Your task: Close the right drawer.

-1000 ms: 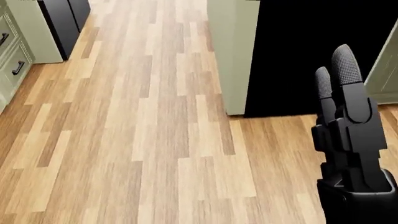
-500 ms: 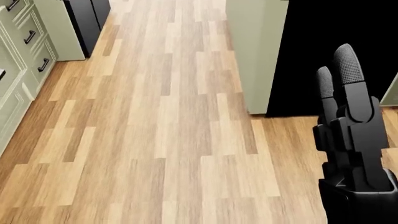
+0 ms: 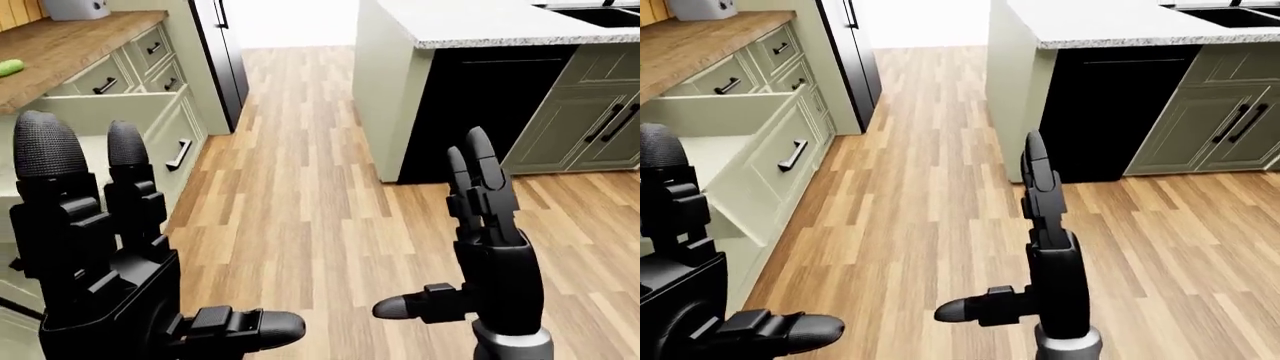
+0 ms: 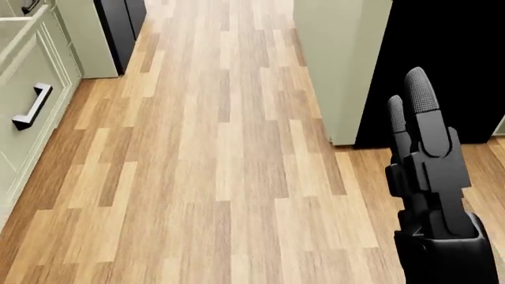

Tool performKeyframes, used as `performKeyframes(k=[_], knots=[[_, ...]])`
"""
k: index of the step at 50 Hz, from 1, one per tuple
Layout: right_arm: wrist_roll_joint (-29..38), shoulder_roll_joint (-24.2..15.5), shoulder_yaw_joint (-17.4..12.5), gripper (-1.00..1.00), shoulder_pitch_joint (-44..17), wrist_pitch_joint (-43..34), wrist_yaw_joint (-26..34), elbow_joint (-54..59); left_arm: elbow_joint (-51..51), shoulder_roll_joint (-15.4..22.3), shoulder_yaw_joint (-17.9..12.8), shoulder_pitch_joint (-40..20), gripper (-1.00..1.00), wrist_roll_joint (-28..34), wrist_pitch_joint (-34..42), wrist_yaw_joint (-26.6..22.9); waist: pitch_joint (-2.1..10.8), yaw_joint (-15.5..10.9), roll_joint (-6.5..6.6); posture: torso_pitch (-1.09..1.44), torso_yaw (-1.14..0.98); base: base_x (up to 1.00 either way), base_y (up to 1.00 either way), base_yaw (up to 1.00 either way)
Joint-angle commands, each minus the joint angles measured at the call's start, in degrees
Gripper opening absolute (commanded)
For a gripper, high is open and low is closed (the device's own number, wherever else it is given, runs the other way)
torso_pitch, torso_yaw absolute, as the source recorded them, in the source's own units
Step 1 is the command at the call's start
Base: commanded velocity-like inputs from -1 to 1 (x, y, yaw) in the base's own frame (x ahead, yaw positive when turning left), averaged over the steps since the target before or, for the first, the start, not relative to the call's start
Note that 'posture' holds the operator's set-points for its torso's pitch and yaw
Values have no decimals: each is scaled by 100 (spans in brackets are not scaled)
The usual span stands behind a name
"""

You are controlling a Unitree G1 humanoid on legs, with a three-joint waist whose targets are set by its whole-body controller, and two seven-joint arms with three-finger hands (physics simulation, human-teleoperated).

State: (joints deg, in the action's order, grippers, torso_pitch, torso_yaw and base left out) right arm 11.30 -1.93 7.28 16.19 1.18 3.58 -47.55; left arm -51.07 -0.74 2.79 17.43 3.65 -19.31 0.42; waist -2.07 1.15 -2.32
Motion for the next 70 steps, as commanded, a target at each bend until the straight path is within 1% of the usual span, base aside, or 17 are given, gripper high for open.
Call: performKeyframes(k=[1, 5, 7, 18, 20, 21, 25, 28, 31, 32, 35, 47, 56, 58, 59, 61, 70], knots=[[-28, 22, 40, 100, -76, 209, -3, -287, -241, 12, -36, -54, 100, -20, -137, 42, 23, -17, -11, 0, 0, 0, 42, 0], [-4, 22, 53, 100, -80, 192, -1, -295, -240, 11, -47, -73, 100, -22, -113, 45, -92, -4, 328, 0, 0, 0, 43, 0], [-9, 22, 54, 100, -77, 190, 2, -300, -242, 9, -47, -75, 100, -16, -105, 47, 66, -45, 817, 0, 0, 0, 43, 0], [-32, 25, 48, 100, -82, 146, 15, -318, -243, 12, -23, -70, 100, 1, -103, 51, -118, -70, 47, 0, 0, 0, 44, 0], [-27, 28, 39, 100, -84, 135, 5, -321, -238, 14, -23, -68, 100, 0, -118, 52, -26, -42, -232, 0, 0, 0, 44, 0], [-24, 28, 45, 100, -89, 132, 5, -314, -223, 15, -11, -65, 100, 5, -126, 50, -84, 45, -17, 0, 0, 0, 44, 0], [-19, 24, 62, 100, -78, 139, 7, -307, -220, 21, 9, -45, 100, 8, -154, 48, 16, -6, -64, 0, 0, 0, 43, 0], [-10, 20, 60, 100, -79, 148, 4, -297, -225, 21, 14, -45, 100, 21, -160, 62, -74, -4, 127, 0, 0, 0, 43, 0], [-11, 19, 64, 100, -71, 161, 2, -280, -205, 25, 11, -40, 100, 20, -169, 66, -55, 2, 484, 0, 0, 0, 44, 0], [-21, 19, 56, 100, -71, 165, 1, -277, -204, 27, 7, -43, 100, 13, -168, 65, 43, -17, 762, 0, 0, 0, 44, 0], [-27, 18, 50, 100, -68, 169, 4, -273, -193, 30, 9, -34, 100, 11, -185, 63, -76, -87, 585, 0, 0, 0, 44, 0], [-10, 20, 46, 100, -88, 149, 18, -291, -218, 23, 12, -37, 100, 17, -139, 62, -39, -44, -144, 0, 0, 0, 44, 0], [20, 10, 75, 100, -56, 227, 25, -270, -196, 39, 54, -10, 100, 20, -193, 65, -196, 103, 274, 0, 0, 22, 41, 0], [8, 10, 69, 100, -50, 241, 22, -265, -185, 44, 55, -6, 100, 17, -210, 63, -101, 102, 566, 0, 0, 30, 41, 0], [11, 10, 73, 100, -45, 256, 19, -251, -175, 46, 62, -1, 100, 15, -215, 60, 0, 58, 884, 0, 0, 30, 40, 0], [7, 8, 71, 100, -44, 265, 17, -244, -171, 47, 54, -1, 100, 18, -220, 64, -162, 14, 668, 0, 0, 30, 40, 0], [24, 3, 93, 100, -36, 285, 6, -219, -175, 47, 73, 10, 100, 32, -239, 66, -137, -186, 214, 0, 0, 30, 40, 0]])
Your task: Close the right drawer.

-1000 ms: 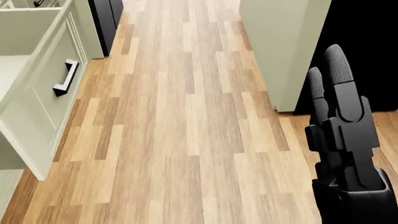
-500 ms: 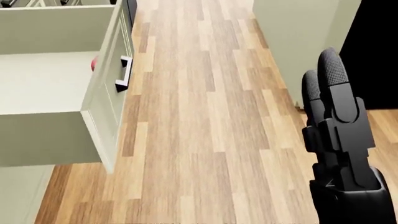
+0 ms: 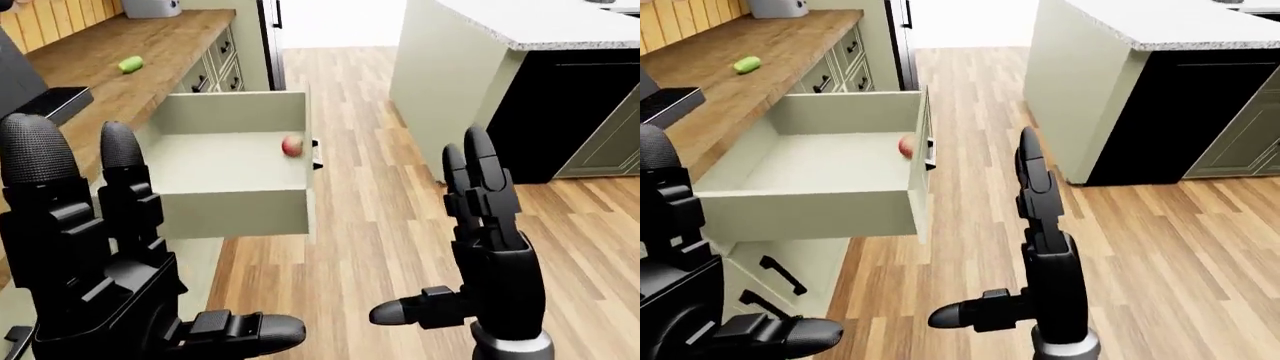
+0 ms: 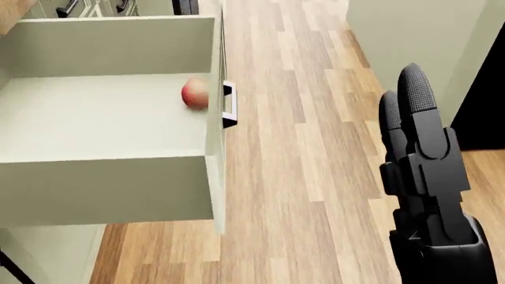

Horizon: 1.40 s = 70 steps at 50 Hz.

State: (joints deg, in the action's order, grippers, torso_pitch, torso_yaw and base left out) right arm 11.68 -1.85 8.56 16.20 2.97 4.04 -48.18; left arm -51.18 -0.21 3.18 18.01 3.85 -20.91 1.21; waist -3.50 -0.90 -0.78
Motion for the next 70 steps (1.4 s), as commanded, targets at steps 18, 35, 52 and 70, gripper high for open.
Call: performKeyframes(k=[18, 35, 52, 70], knots=[[-21, 1, -48, 100, -55, 79, -29, -155, -140, 4, 55, -52, 100, 30, -55, 9, 92, 135, 430, 0, 0, 31, 40, 0], [-173, 47, -167, 100, -102, -19, -78, -179, -127, 19, 88, -25, 100, 44, -99, 19, 129, 41, 40, 0, 0, 15, 19, 0], [-100, 100, -286, 100, -251, -236, -152, -191, -130, 15, 76, -37, 100, 40, -67, 33, 122, 175, 188, 0, 0, 0, 0, 0], [-88, 103, -300, 100, -251, -157, -159, -114, -97, 21, 90, -21, 100, 30, -124, 25, 359, 45, 1, 0, 0, 0, 0, 0]])
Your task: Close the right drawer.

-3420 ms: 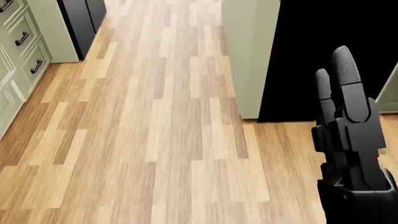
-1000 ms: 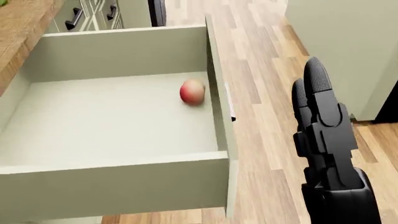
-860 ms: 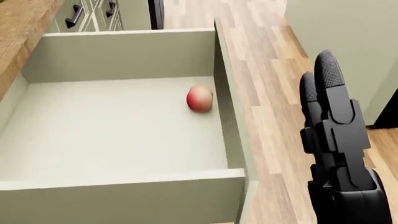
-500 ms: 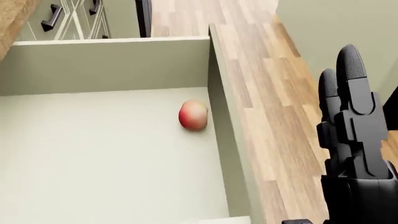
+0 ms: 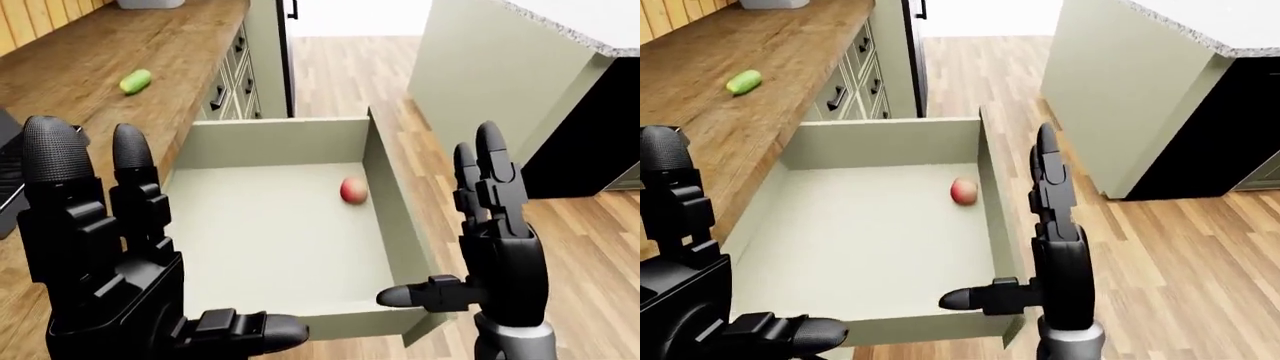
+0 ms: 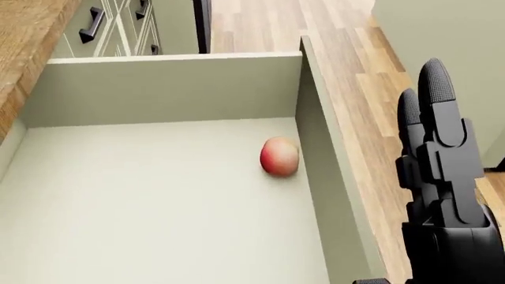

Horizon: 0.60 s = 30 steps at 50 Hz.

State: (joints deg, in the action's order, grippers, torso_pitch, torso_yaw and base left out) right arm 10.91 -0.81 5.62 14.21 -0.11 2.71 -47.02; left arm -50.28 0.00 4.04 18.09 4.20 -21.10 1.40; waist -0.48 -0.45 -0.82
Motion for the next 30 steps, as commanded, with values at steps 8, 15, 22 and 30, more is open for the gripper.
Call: performKeyframes(k=[8, 15, 22, 30], knots=[[-118, 33, -239, 100, -274, -409, 23, -553, -187, 4, 31, -20, 100, 13, -107, 16, 77, -2, 12, 0, 0, 0, 0, 0], [-564, 70, -877, 100, -672, -1300, 161, -1063, -215, 11, 48, -13, 100, 33, -76, 39, 64, -11, -3, 0, 0, 0, 0, 0], [-915, -99, -1697, 100, -991, -1631, 188, -1297, -214, 15, 53, -15, 100, 36, -64, 47, 25, -17, -16, 0, 0, 0, 0, 0], [-1559, -475, -2914, 100, -1128, -1810, 119, -1298, -178, 19, 76, -21, 100, 43, -89, 50, -25, -18, -48, 0, 0, 0, 0, 0]])
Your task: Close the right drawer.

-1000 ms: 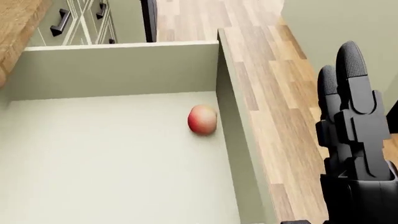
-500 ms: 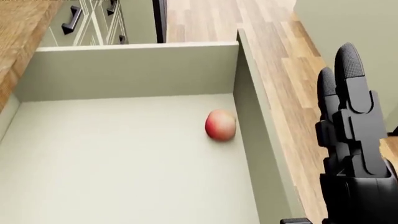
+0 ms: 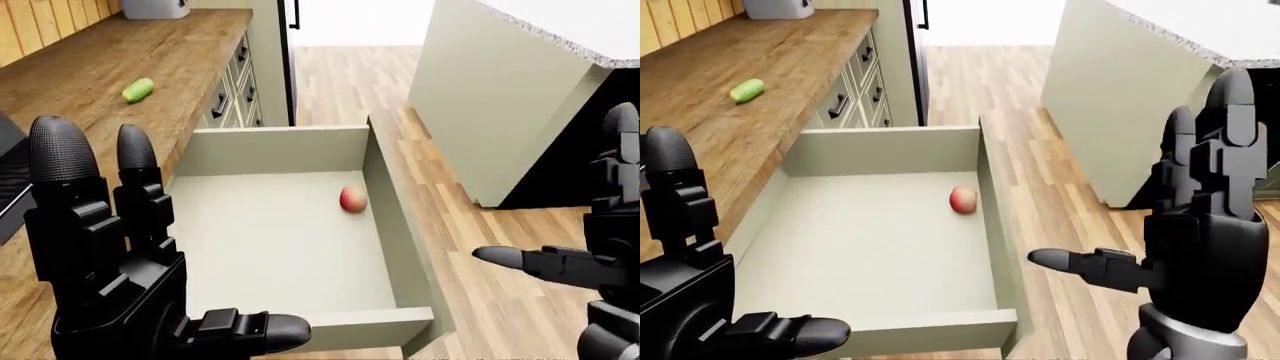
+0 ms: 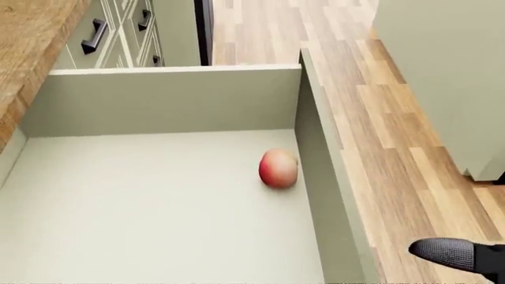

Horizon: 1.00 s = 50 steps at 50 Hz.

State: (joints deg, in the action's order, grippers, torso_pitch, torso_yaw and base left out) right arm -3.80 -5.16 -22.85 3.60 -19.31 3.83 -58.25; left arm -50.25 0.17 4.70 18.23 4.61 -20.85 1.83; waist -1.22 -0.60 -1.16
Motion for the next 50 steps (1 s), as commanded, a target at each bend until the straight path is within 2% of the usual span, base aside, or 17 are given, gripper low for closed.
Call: performKeyframes(k=[1, 5, 7, 15, 18, 21, 27, 33, 37, 40, 47, 50], knots=[[-166, -18, -230, 100, -84, 83, 67, -175, -188, 5, 20, -32, 100, 19, -115, 5, 41, -3, -17, 0, 0, 0, 0, 0], [-332, -17, -835, 100, -106, 267, 194, 121, -175, 13, 18, -27, 100, 10, -134, 7, 20, 6, -23, 0, 0, 0, 0, 0], [-351, -9, -1063, 100, -22, 616, 247, 498, -158, 14, 23, -21, 100, 4, -141, 6, 12, 8, -30, 0, 0, 0, 0, 0], [-762, -68, -1581, 100, 149, 1299, 320, 1538, -162, 16, 44, 9, 100, 36, -170, 17, -3, 16, -42, 0, 0, 0, 0, 0], [-1323, -103, -1807, 100, 177, 1538, 320, 2351, -145, 20, 60, 0, 100, 61, -173, 29, 1, 22, -44, 0, 0, 0, 0, 0], [-1477, -181, -1855, 100, 239, 1822, 300, 2802, -142, 25, 61, -4, 100, 61, -167, 38, 7, 21, -61, 0, 0, 0, 0, 0], [-1478, -265, -1712, 100, 229, 2597, 313, 4084, -163, 27, 31, -22, 100, 32, -121, 31, 12, 21, -54, 0, 0, 0, 0, 0], [-1416, -420, -1097, 100, -27, 3811, 285, 6201, -167, 15, 45, -21, 100, 46, -114, 32, 32, 45, -55, 0, 0, 0, 0, 0], [-1395, -516, -613, 100, -155, 4207, 175, 6893, -151, 21, 60, -14, 100, 54, -139, 36, 51, 34, -52, 0, 0, 0, 0, 0], [-1468, -611, -365, 100, -332, 4546, 216, 7661, -127, 30, 49, -22, 100, 36, -157, 30, 55, 32, -32, 0, 0, 0, 0, 0], [-1374, -680, 193, 100, -575, 4856, 184, 8431, -120, 36, 72, 6, 100, 49, -195, 32, 85, 17, -39, 0, 0, 0, 0, 0], [-1345, -692, 284, 100, -581, 4849, 195, 8468, -114, 36, 70, 13, 100, 49, -206, 30, 86, 13, -46, 0, 0, 0, 0, 0]])
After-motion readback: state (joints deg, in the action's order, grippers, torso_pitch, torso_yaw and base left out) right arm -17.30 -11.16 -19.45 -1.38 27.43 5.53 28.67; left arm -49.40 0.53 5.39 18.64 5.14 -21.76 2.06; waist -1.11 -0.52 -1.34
